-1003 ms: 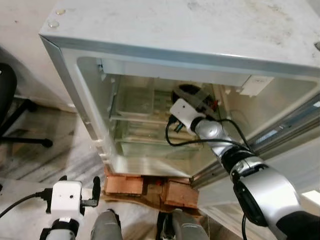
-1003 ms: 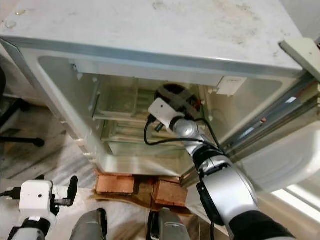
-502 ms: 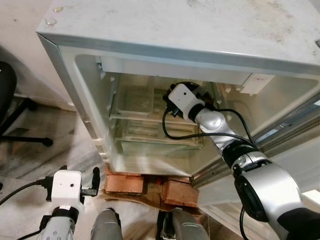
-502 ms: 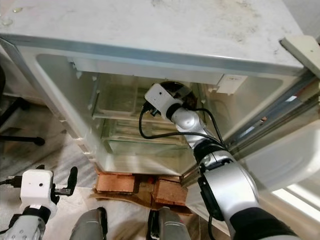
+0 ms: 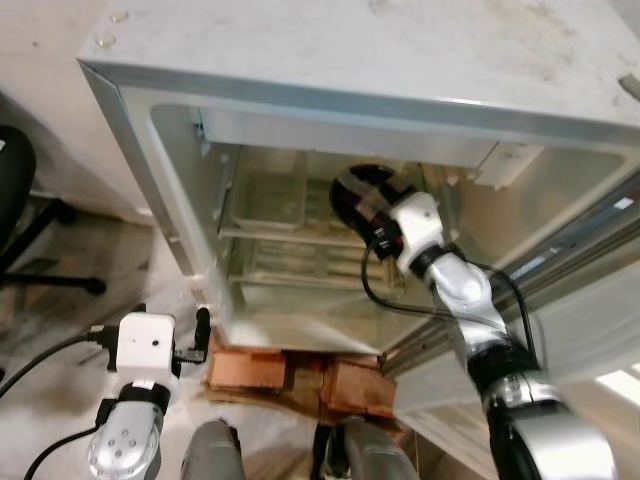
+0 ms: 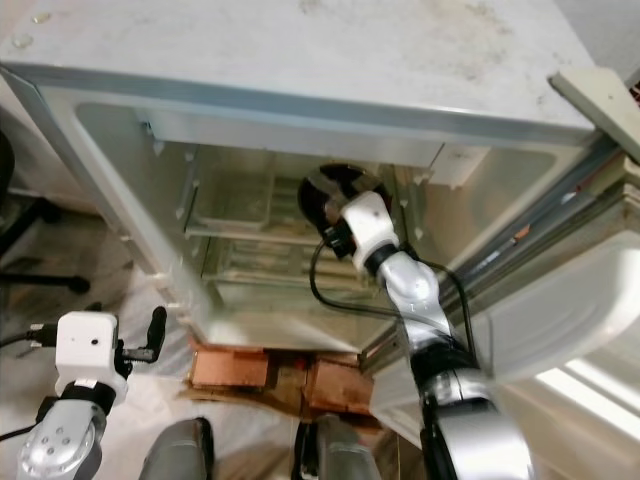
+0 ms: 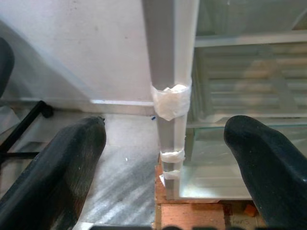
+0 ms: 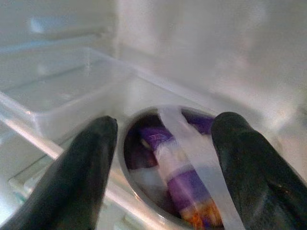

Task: Restocking fridge

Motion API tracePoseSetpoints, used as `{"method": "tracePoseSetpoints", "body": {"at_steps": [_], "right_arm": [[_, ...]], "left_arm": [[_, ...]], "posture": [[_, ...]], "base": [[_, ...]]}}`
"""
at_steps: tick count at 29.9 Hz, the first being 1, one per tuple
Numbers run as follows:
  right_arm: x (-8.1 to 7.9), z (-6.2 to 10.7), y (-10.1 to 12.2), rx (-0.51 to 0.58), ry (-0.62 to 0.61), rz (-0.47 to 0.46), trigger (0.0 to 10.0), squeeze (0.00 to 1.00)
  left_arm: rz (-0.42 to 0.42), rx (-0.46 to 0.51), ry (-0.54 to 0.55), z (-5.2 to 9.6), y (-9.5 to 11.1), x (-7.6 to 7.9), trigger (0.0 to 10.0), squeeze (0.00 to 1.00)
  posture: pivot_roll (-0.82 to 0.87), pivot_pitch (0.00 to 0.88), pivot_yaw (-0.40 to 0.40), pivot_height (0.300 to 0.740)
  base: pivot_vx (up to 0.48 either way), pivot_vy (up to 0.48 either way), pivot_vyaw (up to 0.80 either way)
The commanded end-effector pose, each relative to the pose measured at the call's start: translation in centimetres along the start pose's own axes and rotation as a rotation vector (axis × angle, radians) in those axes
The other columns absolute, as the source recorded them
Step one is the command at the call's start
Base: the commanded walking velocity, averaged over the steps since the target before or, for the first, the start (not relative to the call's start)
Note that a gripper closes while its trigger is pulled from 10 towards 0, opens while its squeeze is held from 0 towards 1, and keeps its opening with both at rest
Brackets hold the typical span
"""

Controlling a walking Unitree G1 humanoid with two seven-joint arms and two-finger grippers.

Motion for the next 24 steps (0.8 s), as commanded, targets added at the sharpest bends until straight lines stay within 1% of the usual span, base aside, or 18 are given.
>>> {"method": "tracePoseSetpoints", "body": {"at_steps": [1, 2, 5, 6, 7, 11, 12, 13, 18, 20, 24], "right_arm": [[0.5, 0.6, 1.1, 0.036, -0.067, -0.104, 10.0, 0.91], [0.2, 0.9, 1.1, 0.038, -0.079, -0.138, 10.0, 0.0], [-0.5, 1.7, 1.2, 0.035, -0.089, -0.21, 10.0, 0.0], [-1.0, 2.4, 1.2, 0.024, -0.081, -0.228, 10.0, 0.0], [-1.1, 2.7, 1.0, 0.014, -0.079, -0.237, 10.0, 0.0], [-0.9, 3.6, 0.0, -0.038, -0.098, -0.281, 10.0, 0.0], [-0.7, 4.0, -0.4, -0.06, -0.11, -0.322, 10.0, 0.0], [-0.8, 4.2, -0.4, -0.06, -0.102, -0.342, 10.0, 0.0], [-1.4, 4.7, -0.2, -0.075, -0.056, -0.361, 10.0, 0.0], [-2.0, 4.8, -0.1, -0.083, -0.014, -0.348, 10.0, 0.0], [-2.3, 5.0, -0.2, -0.096, -0.006, -0.338, 10.0, 0.0]], "left_arm": [[0.0, -0.03, -0.004, -0.1, -0.9, 0.2, 10.0, 0.0], [-0.003, -0.03, -0.011, -0.2, -1.0, 0.3, 10.0, 0.0], [-0.007, -0.027, -0.029, -0.6, -0.9, 0.6, 10.0, 0.0], [-0.008, -0.026, -0.037, -0.8, -1.0, 0.8, 10.0, 0.0], [-0.007, -0.025, -0.041, -1.0, -1.0, 0.9, 10.0, 0.0], [-0.006, -0.022, -0.045, -1.3, -0.9, 1.1, 10.0, 0.0], [-0.009, -0.021, -0.043, -1.4, -0.9, 1.1, 10.0, 0.0], [-0.009, -0.023, -0.044, -1.4, -1.0, 1.1, 10.0, 0.0], [-0.005, -0.029, -0.054, -1.2, -1.2, 1.2, 10.0, 0.0], [-0.003, -0.032, -0.056, -1.1, -1.3, 1.3, 10.0, 0.0], [-0.002, -0.037, -0.059, -0.8, -1.5, 1.4, 10.0, 0.0]], "posture": [[0.17, 0.108, -0.115, 0.74], [0.16, 0.1, -0.111, 0.74], [0.15, 0.092, -0.105, 0.74], [0.14, 0.084, -0.099, 0.74], [0.13, 0.083, -0.097, 0.74], [0.13, 0.081, -0.092, 0.74], [0.13, 0.084, -0.091, 0.74], [0.13, 0.084, -0.091, 0.74], [0.13, 0.093, -0.09, 0.74], [0.13, 0.099, -0.089, 0.74], [0.13, 0.102, -0.087, 0.74]], "base": [[0.0, 0.0, 0.0], [0.0, 0.0, 0.0], [-0.18, 0.0, 0.0], [-0.285, 0.0, 0.0], [-0.296, 0.0, 0.0], [-0.331, 0.0, 0.0], [-0.386, 0.0, 0.0], [-0.401, 0.0, 0.0], [-0.429, 0.0, 0.0], [-0.465, 0.0, 0.0], [-0.446, 0.0, 0.0]]}}
Point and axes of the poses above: a point about 5 cm out from each wrist's last joint towards the gripper, its own z axis pointing back from the gripper into the wrist, its own y axis along the axis of the wrist's last joint, x = y × z, the point moved 6 cm from there along -z, pointing out of the wrist towards the gripper, and after that the axes turned 5 degrees about z, right-handed, at the moved point
